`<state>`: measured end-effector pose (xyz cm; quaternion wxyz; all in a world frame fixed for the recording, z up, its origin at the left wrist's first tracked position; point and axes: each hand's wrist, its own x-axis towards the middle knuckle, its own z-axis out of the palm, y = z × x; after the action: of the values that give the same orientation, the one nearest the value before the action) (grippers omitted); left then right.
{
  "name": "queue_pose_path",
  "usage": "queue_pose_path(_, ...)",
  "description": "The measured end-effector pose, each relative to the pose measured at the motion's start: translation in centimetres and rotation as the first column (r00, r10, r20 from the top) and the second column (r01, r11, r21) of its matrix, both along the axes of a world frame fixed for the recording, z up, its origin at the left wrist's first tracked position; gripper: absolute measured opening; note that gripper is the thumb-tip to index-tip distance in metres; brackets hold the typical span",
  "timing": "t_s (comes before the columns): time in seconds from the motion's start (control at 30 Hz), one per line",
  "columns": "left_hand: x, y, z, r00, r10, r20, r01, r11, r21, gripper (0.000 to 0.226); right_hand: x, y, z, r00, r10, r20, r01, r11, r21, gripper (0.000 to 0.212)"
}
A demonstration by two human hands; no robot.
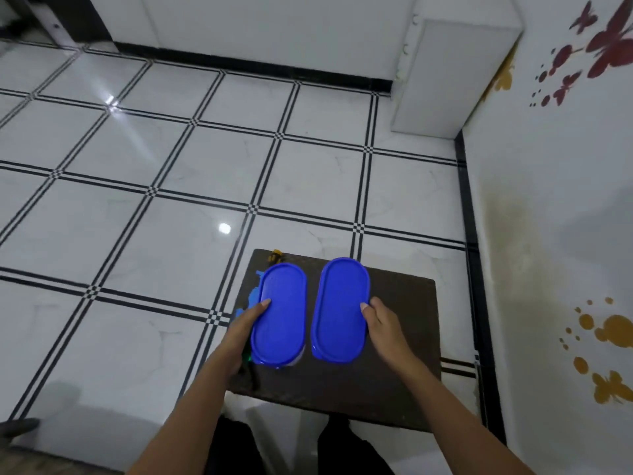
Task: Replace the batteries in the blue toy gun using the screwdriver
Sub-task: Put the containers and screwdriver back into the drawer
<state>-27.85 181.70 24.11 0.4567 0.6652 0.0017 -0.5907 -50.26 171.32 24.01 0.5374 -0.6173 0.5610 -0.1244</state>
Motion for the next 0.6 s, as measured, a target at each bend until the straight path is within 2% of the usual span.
queue_pose_path(0.07, 2.6, 0.5, 0.7, 1.0, 0.003, 0.015, -0.002, 1.0, -0.024, 0.028, 2.8, 0.5, 0.6, 1.0, 0.018, -0.007, -0.018, 1.0, -0.023, 0.032)
queue_pose_path(0.23, 12.2, 2.9, 1.6, 0.998, -0.015, 0.059, 0.017, 0.999, -0.039, 0.038, 11.6, 2.8, 0.8, 0.996, 0.049, -0.074, -0.056, 0.994, -0.09, 0.034)
queue_pose_path(0.47, 24.7, 5.7, 2.9, 0.982, -0.139, 0.129, 0.144, 0.989, -0.03, 0.04, 24.0, 7.6, 1.0, 0.993, -0.115, 0.012, 0.116, 0.992, -0.058, 0.033)
queue_pose_path(0.6, 31.2, 6.3, 4.0, 0.971, -0.177, 0.159, 0.179, 0.984, 0.001, 0.043, 30.5, 8.8, 1.4, 0.988, -0.151, 0.036, 0.152, 0.988, -0.039, 0.036)
